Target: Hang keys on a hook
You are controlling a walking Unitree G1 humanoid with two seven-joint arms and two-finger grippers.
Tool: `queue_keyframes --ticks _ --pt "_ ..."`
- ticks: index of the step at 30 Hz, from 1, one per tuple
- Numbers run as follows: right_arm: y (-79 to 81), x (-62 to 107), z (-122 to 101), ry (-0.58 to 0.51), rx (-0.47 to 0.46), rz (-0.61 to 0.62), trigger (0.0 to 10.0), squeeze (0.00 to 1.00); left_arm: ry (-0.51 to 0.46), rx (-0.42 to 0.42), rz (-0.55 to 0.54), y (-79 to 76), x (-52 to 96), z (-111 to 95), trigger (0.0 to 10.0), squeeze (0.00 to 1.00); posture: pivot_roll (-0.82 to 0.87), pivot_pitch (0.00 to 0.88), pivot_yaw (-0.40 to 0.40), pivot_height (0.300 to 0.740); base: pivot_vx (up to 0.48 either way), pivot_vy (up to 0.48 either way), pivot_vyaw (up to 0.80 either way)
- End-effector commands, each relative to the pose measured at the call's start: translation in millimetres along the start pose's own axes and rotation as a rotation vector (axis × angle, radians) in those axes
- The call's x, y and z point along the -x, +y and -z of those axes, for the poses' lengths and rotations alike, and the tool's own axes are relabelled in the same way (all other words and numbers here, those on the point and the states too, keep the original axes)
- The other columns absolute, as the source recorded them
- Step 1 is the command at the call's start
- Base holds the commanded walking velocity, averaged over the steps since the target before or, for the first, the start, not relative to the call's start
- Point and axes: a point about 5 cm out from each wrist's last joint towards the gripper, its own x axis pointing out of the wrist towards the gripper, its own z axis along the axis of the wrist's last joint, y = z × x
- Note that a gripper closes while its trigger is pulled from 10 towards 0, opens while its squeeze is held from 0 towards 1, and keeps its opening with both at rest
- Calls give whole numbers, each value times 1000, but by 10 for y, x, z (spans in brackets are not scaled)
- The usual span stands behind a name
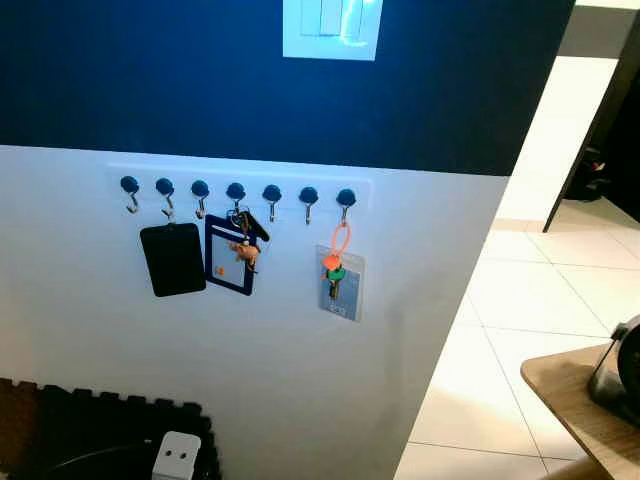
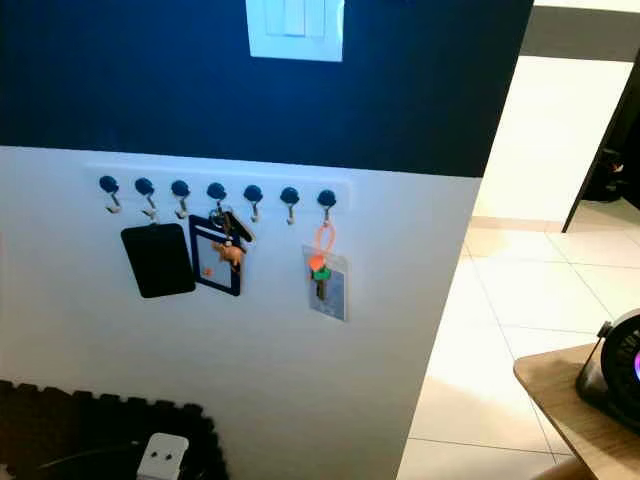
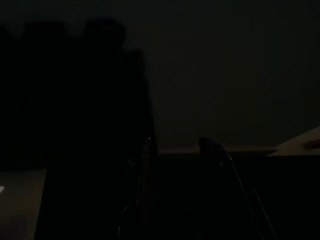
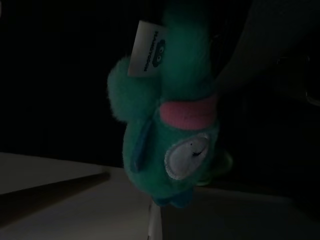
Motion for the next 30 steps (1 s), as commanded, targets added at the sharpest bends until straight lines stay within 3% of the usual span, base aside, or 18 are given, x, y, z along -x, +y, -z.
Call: queue_keyframes --ticks 1,13,17,30 --pt "-4 12 49 22 -13 7 10000 0 36 14 -13 31 29 67 10000 0 49 72 -28 740 0 0 0" --pt "-7 3 32 25 -12 8 10000 0 32 31 0 17 21 56 10000 0 50 73 -29 740 0 440 0" --pt "-17 15 57 28 -14 9 10000 0 -37 25 20 11 25 -13 10000 0 49 71 -28 740 0 0 0" --pt "5 14 68 34 -16 9 10000 0 -22 8 29 12 19 -10 10000 0 51 69 -27 740 0 0 0"
